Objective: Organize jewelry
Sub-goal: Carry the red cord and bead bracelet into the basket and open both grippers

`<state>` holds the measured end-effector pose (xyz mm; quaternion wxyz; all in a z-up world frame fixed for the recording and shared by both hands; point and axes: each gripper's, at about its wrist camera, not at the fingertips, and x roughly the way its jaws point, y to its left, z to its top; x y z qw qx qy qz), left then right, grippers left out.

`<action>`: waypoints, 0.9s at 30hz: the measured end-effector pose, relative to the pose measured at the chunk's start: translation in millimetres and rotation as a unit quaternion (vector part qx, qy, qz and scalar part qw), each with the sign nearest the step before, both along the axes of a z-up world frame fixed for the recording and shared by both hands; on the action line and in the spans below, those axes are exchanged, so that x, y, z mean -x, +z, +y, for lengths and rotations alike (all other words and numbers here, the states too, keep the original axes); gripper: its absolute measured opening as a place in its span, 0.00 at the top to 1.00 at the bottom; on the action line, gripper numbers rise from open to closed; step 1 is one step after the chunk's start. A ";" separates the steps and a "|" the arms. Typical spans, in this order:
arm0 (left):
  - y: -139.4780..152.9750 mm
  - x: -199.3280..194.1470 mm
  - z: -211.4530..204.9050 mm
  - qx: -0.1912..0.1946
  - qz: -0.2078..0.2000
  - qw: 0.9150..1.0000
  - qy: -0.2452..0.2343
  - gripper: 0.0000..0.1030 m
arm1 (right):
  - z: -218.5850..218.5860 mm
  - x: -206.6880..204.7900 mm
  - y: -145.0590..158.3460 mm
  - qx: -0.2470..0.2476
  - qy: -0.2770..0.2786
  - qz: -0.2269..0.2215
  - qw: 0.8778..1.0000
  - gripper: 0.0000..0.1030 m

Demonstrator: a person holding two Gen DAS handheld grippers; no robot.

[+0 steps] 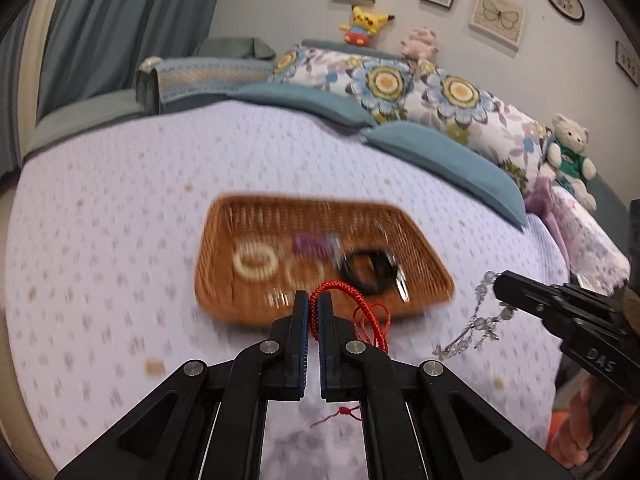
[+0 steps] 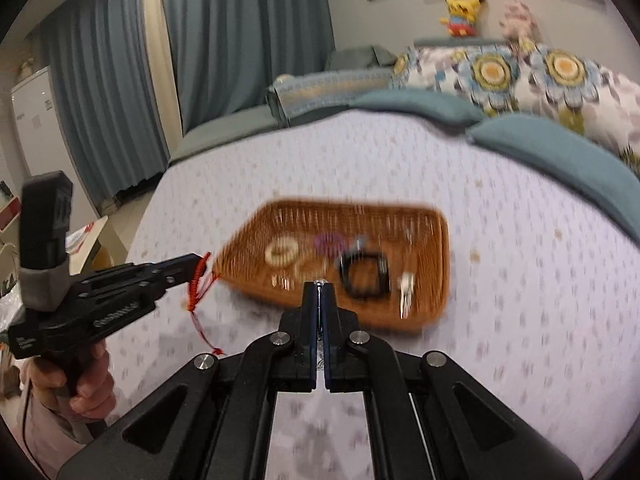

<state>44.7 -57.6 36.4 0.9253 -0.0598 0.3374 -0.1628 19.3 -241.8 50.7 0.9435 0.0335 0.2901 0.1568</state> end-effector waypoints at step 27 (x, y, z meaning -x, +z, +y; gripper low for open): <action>-73.1 -129.3 -5.5 0.000 0.061 0.998 0.015 0.96 | 35.6 -133.0 -88.8 -0.025 0.043 0.118 0.992 0.98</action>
